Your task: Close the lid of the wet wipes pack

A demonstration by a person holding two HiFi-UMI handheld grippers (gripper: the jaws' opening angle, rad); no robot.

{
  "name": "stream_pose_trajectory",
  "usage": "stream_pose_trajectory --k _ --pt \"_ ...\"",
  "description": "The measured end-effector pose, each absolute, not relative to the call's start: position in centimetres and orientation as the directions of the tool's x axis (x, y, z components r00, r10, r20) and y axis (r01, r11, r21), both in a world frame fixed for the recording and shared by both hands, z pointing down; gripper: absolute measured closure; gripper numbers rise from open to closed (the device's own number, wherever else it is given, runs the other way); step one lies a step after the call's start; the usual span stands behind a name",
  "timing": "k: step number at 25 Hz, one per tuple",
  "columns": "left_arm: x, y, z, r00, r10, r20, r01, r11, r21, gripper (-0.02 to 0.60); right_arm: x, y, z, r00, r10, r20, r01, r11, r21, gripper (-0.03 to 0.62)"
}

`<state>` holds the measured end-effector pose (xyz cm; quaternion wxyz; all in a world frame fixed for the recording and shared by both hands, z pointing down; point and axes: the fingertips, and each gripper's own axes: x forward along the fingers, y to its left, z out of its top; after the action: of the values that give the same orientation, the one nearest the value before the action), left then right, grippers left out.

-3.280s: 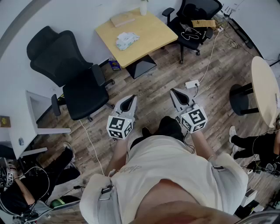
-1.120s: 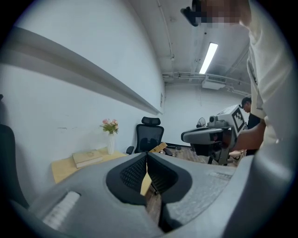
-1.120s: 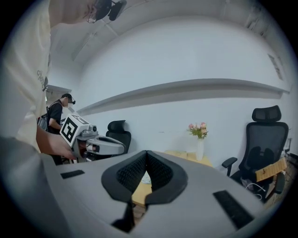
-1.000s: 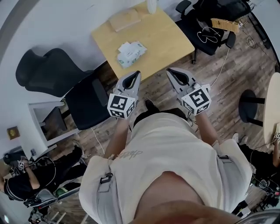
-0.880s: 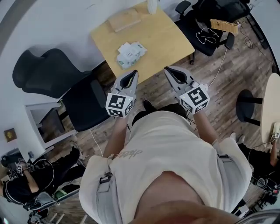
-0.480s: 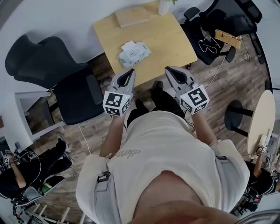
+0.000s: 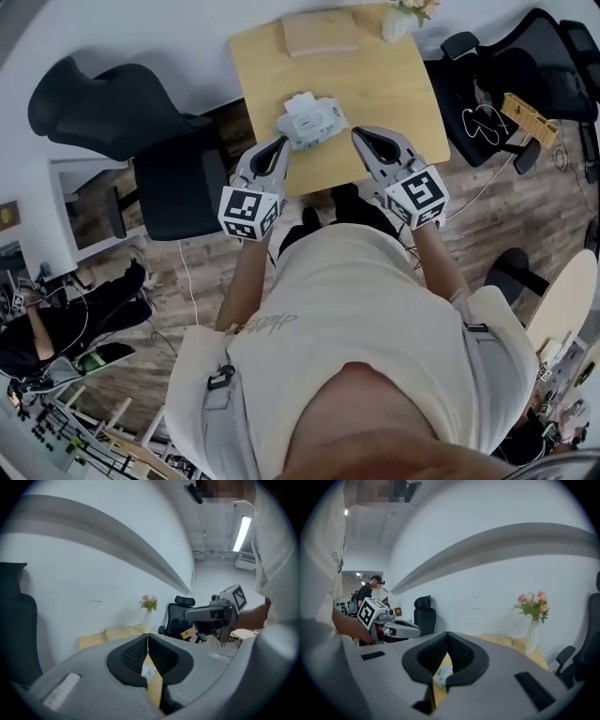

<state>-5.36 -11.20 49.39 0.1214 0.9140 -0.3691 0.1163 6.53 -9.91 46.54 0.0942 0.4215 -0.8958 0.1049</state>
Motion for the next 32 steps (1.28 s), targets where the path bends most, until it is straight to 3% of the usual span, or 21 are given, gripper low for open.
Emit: stream_pose_trajectory --k 17,32 --pt "-4.2 -22.2 48.8 0.516 -0.792 0.326 -0.854 -0.507 0.119 0.565 8.4 -23.7 49.5 -0.785 -0.558 0.270 -0.596 0.799 -0.081 0.591" --pt "-6.5 -22.2 53.3 0.544 -0.766 0.344 -0.837 -0.526 0.151 0.565 4.0 -24.8 52.8 -0.768 -0.535 0.352 -0.607 0.783 -0.136 0.591"
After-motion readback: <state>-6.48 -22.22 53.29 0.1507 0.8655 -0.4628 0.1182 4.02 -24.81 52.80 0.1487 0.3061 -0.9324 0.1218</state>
